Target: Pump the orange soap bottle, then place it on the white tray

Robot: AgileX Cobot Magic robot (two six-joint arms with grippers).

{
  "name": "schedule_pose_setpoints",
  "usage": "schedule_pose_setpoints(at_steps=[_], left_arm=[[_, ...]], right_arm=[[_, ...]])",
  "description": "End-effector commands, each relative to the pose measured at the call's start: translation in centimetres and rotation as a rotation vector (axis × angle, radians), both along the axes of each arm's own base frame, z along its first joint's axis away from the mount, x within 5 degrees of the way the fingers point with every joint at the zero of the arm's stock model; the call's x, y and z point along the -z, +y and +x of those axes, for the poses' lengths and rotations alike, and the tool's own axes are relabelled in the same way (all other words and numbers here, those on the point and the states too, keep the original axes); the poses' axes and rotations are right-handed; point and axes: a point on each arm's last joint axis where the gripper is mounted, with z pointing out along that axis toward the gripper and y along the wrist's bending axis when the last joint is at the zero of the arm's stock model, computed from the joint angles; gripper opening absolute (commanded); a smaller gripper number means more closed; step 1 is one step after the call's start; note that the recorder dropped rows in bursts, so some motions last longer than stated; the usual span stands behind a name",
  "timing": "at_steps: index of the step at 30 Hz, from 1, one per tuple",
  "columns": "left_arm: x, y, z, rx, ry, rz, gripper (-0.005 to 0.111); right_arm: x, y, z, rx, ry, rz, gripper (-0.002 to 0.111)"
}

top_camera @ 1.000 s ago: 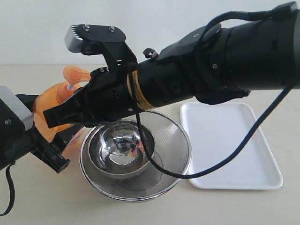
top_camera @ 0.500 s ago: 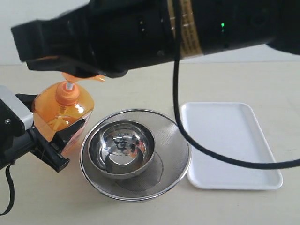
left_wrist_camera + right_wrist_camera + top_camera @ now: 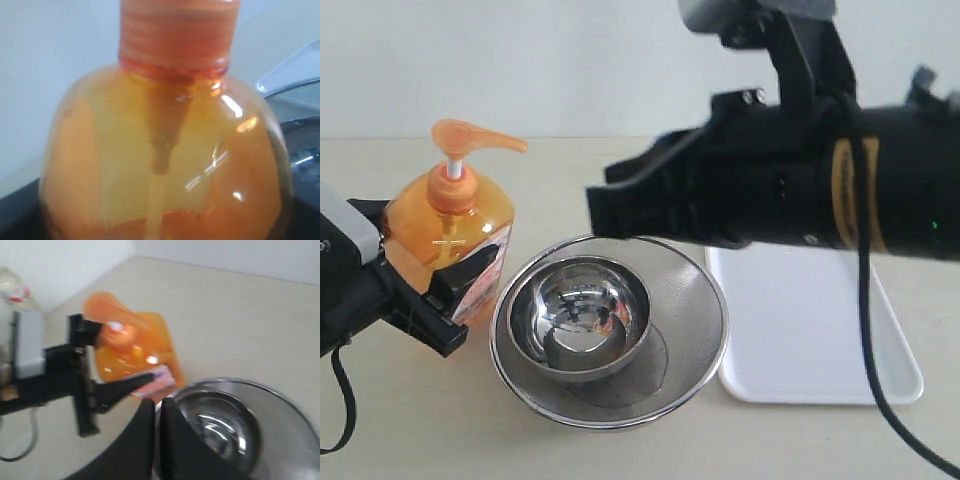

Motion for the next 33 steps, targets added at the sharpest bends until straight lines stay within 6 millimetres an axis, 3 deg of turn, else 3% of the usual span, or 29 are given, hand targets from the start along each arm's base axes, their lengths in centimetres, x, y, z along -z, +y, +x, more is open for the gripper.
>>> schedule_pose_setpoints(at_steps=[1,8,16,25,33], left_arm=[[0.2,0.3,0.1,-0.059,0.047,-0.059,0.005],[0.2,1.0,0.4,-0.165,0.096,-0.186,0.005],[0.0,1.3,0.5,-0.233,0.154,-0.367,0.005],[-0.4,1.9,0.0,-0.27,0.093,-0.444,0.005],[-0.4,1.9,0.1,-0.27,0.079,-0.411,0.005]], right_arm=[[2.4,-2.6,-0.2,0.161,-0.019,-0.068,0.0],[5.0,-5.4,-0.8,0.264,-0.089,-0.211,0.0],[7.8,-9.0,-0.7,0.539,-0.133,-0.336,0.0],[8.1,-9.6,-0.7,0.595,-0.135,-0.337,0.0],[8.1,-9.6,-0.7,0.598,-0.134,-0.335,0.0]])
